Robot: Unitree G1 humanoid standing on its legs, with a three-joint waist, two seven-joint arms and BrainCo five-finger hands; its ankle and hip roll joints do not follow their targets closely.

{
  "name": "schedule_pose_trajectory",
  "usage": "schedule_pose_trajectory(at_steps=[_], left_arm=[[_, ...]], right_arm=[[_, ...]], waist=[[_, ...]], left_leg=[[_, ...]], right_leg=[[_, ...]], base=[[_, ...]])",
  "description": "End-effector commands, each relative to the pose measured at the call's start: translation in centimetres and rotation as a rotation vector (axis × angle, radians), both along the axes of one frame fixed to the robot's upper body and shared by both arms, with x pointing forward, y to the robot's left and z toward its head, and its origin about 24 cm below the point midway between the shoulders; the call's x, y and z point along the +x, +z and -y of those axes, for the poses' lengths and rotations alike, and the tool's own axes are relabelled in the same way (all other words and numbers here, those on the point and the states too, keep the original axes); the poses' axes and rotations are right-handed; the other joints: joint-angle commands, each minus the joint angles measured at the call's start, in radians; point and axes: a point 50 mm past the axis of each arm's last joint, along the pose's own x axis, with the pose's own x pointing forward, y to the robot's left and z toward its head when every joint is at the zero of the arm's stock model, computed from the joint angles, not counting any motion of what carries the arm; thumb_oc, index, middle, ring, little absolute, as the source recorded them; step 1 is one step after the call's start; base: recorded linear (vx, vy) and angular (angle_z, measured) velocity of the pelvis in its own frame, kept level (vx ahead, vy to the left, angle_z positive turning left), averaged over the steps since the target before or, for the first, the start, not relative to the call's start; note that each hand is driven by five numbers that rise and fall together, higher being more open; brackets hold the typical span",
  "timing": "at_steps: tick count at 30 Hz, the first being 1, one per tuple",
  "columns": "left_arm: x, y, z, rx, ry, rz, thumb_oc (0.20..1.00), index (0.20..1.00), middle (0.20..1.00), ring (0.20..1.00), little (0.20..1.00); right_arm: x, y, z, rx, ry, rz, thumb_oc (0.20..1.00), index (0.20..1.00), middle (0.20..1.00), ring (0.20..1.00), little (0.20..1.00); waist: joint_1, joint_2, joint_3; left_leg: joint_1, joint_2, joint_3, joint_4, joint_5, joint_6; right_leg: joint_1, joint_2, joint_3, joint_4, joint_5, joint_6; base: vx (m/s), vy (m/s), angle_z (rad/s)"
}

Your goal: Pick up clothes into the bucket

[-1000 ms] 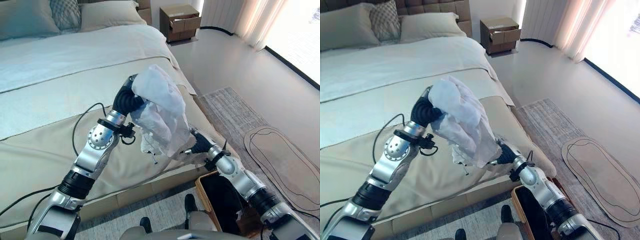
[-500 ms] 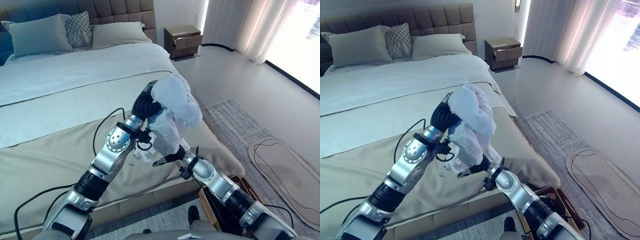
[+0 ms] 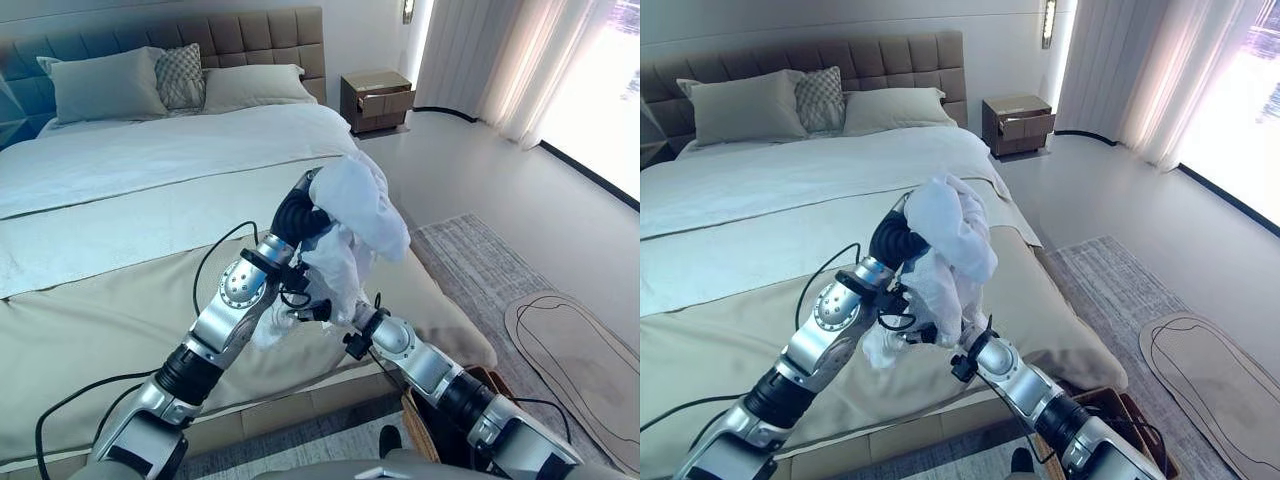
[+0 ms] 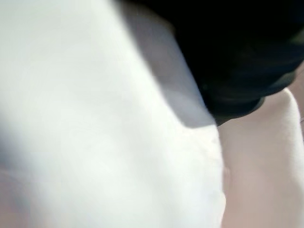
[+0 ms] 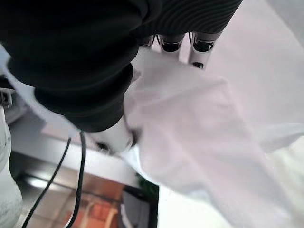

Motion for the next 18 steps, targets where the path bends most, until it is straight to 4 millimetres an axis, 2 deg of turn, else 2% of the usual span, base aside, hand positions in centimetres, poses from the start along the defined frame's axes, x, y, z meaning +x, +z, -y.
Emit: schedule_pose_trajectory(at_steps=[1,3,6,7,8,11,12,14,15,17,18], left_arm=[[-0.8,3.2,-0.1,-0.098,-0.020,0.142,0.200,0.200,0.200,0.200,0.200],[-0.8,3.0,-0.3,-0.096,-0.011,0.137,0.200,0.200,0.200,0.200,0.200],[-0.9,2.2,-1.3,-0.088,0.019,0.114,0.200,0.200,0.200,0.200,0.200],[-1.0,1.7,-1.9,-0.086,0.040,0.099,0.200,0.200,0.200,0.200,0.200],[-1.0,1.6,-1.9,-0.086,0.040,0.098,0.200,0.200,0.200,0.200,0.200],[-1.3,0.6,-3.3,-0.092,0.090,0.067,0.200,0.200,0.200,0.200,0.200],[-1.4,-0.4,-4.5,-0.102,0.139,0.036,0.200,0.200,0.200,0.200,0.200],[-1.5,-1.1,-4.9,-0.114,0.158,0.004,0.200,0.200,0.200,0.200,0.200],[-1.8,-2.9,-6.1,-0.109,0.222,-0.060,0.200,0.200,0.200,0.200,0.200],[-2.0,-3.6,-6.5,-0.099,0.242,-0.085,0.200,0.200,0.200,0.200,0.200],[-2.3,-5.3,-6.9,-0.092,0.266,-0.150,0.200,0.200,0.200,0.200,0.200]], right_arm=[[0.3,1.2,-0.7,0.133,-0.015,-0.007,0.200,0.200,0.200,0.200,0.200],[0.1,0.8,-0.2,0.132,-0.023,-0.021,0.200,0.200,0.200,0.200,0.200],[-0.8,-0.4,1.8,0.123,-0.042,-0.072,0.200,0.200,0.200,0.200,0.200],[-1.4,-1.0,3.0,0.142,-0.057,-0.112,0.200,0.200,0.200,0.200,0.200],[-1.4,-1.0,3.0,0.142,-0.057,-0.113,0.200,0.200,0.200,0.200,0.200],[-2.1,-2.0,5.8,0.207,-0.153,-0.188,0.200,0.200,0.200,0.200,0.200],[-2.4,-2.7,8.1,0.281,-0.268,-0.240,0.200,0.200,0.200,0.200,0.200],[-2.6,-2.9,8.9,0.325,-0.318,-0.262,0.200,0.200,0.200,0.200,0.200],[-2.8,-2.6,10.6,0.411,-0.406,-0.258,0.200,0.200,0.200,0.200,0.200],[-2.9,-2.3,11.3,0.434,-0.433,-0.246,0.200,0.200,0.200,0.200,0.200],[-2.8,-1.8,12.3,0.467,-0.479,-0.221,0.200,0.200,0.200,0.200,0.200]], waist=[[0.014,-0.035,-0.021],[0.013,-0.035,-0.022],[0.005,-0.040,-0.019],[0.000,-0.042,-0.017],[0.001,-0.041,-0.018],[-0.010,-0.046,-0.019],[-0.021,-0.050,-0.018],[-0.023,-0.051,-0.019],[-0.032,-0.056,-0.015],[-0.034,-0.057,-0.015],[-0.037,-0.059,-0.013]], left_leg=[[-0.057,-0.027,-0.021,0.061,-0.055,0.033],[-0.058,-0.028,-0.020,0.063,-0.056,0.033],[-0.061,-0.029,-0.017,0.067,-0.057,0.035],[-0.063,-0.030,-0.015,0.069,-0.057,0.035],[-0.063,-0.030,-0.015,0.069,-0.058,0.035],[-0.065,-0.033,-0.010,0.072,-0.059,0.037],[-0.065,-0.035,-0.002,0.077,-0.062,0.039],[-0.065,-0.036,0.003,0.082,-0.065,0.041],[-0.068,-0.038,0.010,0.095,-0.070,0.044],[-0.070,-0.039,0.014,0.101,-0.074,0.045],[-0.070,-0.041,0.021,0.108,-0.077,0.048]], right_leg=[[-0.003,-0.069,-0.016,0.030,0.001,0.075],[-0.004,-0.069,-0.015,0.031,0.001,0.075],[-0.009,-0.073,-0.010,0.034,0.004,0.077],[-0.011,-0.074,-0.008,0.035,0.005,0.078],[-0.011,-0.074,-0.008,0.035,0.005,0.078],[-0.016,-0.076,-0.001,0.037,0.007,0.080],[-0.020,-0.079,0.006,0.039,0.010,0.082],[-0.022,-0.079,0.013,0.041,0.011,0.083],[-0.027,-0.080,0.022,0.045,0.014,0.084],[-0.030,-0.080,0.028,0.046,0.016,0.085],[-0.030,-0.080,0.034,0.047,0.017,0.086]], base=[[0.00,0.000,0.00],[0.00,0.000,0.00],[0.00,0.000,0.00],[0.00,0.000,0.00],[-0.02,0.021,-0.03],[-0.02,0.019,-0.04],[-0.02,0.020,-0.06],[-0.02,0.026,-0.17],[-0.04,0.034,-0.20],[-0.03,0.020,-0.10],[-0.02,0.021,-0.13]])
